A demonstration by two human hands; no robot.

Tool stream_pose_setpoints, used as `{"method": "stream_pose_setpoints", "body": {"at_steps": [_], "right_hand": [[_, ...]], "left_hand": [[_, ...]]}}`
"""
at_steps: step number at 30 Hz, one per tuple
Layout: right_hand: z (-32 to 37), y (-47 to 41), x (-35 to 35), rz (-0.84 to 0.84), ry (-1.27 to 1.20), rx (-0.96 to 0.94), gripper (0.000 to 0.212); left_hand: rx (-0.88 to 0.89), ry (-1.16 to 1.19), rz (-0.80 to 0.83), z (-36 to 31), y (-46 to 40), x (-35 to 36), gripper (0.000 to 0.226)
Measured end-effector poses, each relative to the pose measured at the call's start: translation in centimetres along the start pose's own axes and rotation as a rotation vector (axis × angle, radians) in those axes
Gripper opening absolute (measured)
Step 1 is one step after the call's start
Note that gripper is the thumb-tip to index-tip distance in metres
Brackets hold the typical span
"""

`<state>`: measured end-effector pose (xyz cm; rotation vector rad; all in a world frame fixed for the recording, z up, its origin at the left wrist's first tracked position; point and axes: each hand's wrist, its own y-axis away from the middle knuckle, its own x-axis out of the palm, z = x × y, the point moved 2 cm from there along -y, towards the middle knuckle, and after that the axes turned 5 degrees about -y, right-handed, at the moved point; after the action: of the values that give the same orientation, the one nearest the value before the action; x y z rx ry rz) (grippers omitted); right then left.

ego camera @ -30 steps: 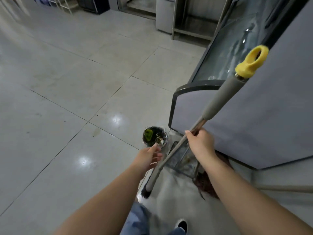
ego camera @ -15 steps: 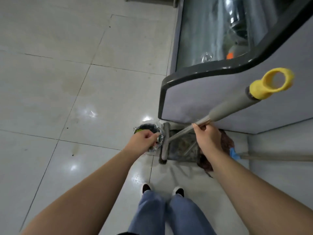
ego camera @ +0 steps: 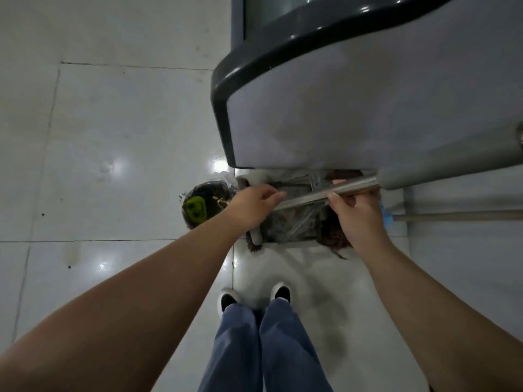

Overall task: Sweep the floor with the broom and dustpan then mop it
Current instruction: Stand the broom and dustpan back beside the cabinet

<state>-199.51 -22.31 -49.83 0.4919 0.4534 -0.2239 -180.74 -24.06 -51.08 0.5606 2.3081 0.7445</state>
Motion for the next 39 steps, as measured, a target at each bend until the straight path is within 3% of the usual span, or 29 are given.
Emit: {"method": "stream_pose_setpoints", "body": {"at_steps": [6, 10, 25, 30, 32, 35, 37, 39], "right_hand": [[-2.4, -1.5, -1.3, -0.032, -0.082, -0.011, 0.008], [-2.2, -2.2, -1.8, -0.018, -0.165, -0.009, 0.024], [-3.6, -0.4, -0.5, 0.153, -0.257, -0.003, 0.016], [-4.5, 0.6, 0.3, 0.129, -0.172, 0.032, 0.007], [-4.4, 1.4, 0.6, 0.102, -0.102, -0.026, 0.019], [-3.5, 2.4, 0.7, 0.082, -0.135, -0.112, 0.006], [-2.6, 2.6, 0.9, 0.038, -0.221, -0.076, 0.020], [-1.9, 2.4, 0.9, -0.023, -0.309, -0.013, 0.021]], "left_hand": [[0.039, 0.100, 0.078, -2.4, -3.5, 6.2, 0.042], [0.008, 0.169, 0.022, -3.1, -4.1, 7.6, 0.045], [-0.059, 0.283, -0.043, -2.7, -2.5, 7.3, 0.047], [-0.042, 0.297, -0.019, -2.3, -1.7, 7.0, 0.047], [-0.046, 0.298, -0.002, -2.0, -1.3, 6.9, 0.046], [-0.044, 0.309, 0.011, -1.4, -0.6, 6.6, 0.045], [-0.047, 0.341, 0.015, -1.1, -0.1, 6.3, 0.045], [-0.070, 0.380, 0.017, -0.9, 0.3, 6.0, 0.044]]}}
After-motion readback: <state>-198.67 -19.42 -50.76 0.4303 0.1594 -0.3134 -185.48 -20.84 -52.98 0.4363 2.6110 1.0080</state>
